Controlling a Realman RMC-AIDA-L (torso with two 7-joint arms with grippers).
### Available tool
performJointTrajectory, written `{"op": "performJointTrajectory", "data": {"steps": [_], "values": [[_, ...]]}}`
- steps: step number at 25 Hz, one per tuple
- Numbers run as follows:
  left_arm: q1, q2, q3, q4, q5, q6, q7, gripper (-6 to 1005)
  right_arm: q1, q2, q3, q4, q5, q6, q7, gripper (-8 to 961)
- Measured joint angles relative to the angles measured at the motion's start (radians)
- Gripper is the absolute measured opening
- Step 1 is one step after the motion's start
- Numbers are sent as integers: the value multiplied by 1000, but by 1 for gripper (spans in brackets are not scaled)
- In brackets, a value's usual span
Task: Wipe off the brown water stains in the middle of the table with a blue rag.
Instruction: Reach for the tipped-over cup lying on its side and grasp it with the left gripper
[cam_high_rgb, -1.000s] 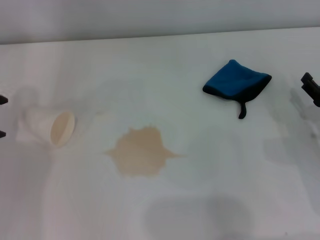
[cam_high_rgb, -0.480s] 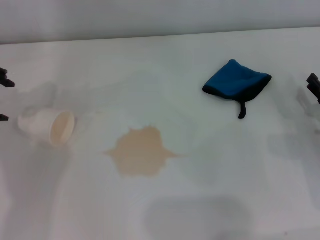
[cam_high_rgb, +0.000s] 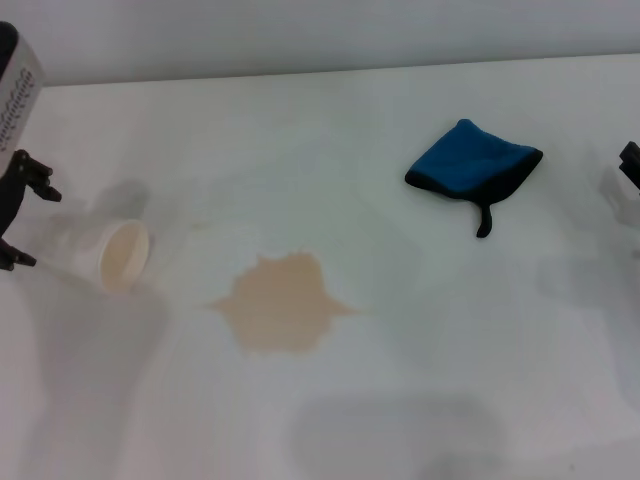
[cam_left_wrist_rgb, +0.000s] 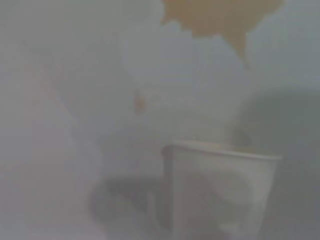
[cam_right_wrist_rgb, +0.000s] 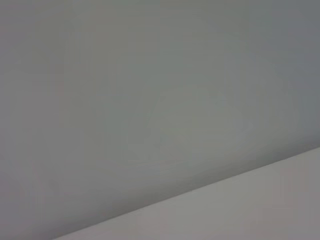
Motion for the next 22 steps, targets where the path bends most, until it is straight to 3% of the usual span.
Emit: {"op": "performJointTrajectory", "data": {"steps": [5,18,22], "values": [[10,-10,0,7,-2,-58,13,843,1,1,1,0,0,0,1,871],[18,-2,-1,86,-18,-72,11,843,7,0,17,-1,0,-3,11,870],[18,-14,-2,93,-11,-73,9,844,3,-1,17,-1,0,-3,11,870]]}}
